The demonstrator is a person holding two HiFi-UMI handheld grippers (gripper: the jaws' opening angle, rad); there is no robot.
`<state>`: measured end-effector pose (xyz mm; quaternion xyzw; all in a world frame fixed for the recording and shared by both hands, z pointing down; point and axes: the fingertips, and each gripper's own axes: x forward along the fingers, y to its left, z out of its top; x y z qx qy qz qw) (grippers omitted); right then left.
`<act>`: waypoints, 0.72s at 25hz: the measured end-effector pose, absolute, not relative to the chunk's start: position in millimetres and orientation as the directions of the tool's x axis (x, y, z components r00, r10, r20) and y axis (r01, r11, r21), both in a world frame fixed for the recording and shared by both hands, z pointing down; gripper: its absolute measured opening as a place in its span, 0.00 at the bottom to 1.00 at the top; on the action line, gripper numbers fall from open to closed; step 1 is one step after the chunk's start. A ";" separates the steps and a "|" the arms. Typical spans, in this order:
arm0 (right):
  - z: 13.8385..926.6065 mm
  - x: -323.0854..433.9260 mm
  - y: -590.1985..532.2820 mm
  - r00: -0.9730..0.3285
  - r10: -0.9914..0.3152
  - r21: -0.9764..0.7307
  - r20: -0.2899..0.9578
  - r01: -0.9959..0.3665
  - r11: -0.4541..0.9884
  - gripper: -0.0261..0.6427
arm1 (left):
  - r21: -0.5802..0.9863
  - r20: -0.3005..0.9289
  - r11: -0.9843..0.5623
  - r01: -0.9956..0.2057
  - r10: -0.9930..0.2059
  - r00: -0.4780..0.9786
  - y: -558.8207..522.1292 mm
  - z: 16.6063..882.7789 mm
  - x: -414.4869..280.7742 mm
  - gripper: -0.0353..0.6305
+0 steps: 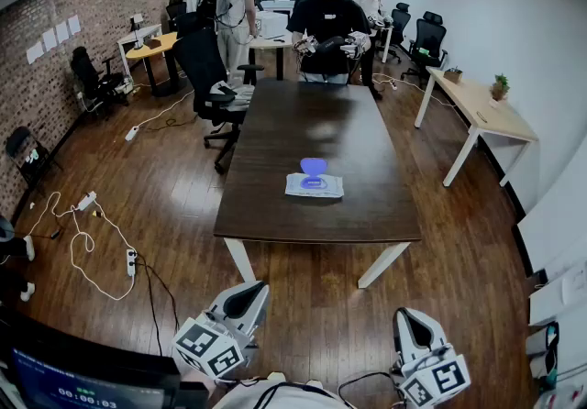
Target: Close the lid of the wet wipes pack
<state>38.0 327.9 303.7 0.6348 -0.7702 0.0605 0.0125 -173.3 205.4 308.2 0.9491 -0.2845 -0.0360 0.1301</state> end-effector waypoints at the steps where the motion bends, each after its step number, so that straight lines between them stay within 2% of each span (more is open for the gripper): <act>1: 304.7 38.1 328.3 -0.194 -0.976 -0.078 0.098 -0.979 0.187 0.05 | 0.268 0.005 -0.804 -0.530 -0.549 0.836 205.1 307.9 -173.3 0.05; 8: 311.4 37.1 329.0 -0.181 -0.978 -0.075 0.106 -0.982 0.174 0.05 | 0.270 0.004 -0.806 -0.526 -0.546 0.838 202.4 312.7 -177.0 0.05; 13: 312.2 11.3 311.7 -0.167 -0.979 -0.073 0.120 -0.985 0.159 0.05 | 0.271 0.008 -0.809 -0.522 -0.540 0.841 181.7 315.7 -205.3 0.05; 18: 309.0 22.0 319.1 -0.163 -0.980 -0.070 0.116 -0.985 0.155 0.05 | 0.282 0.014 -0.803 -0.525 -0.543 0.839 188.8 319.4 -201.6 0.05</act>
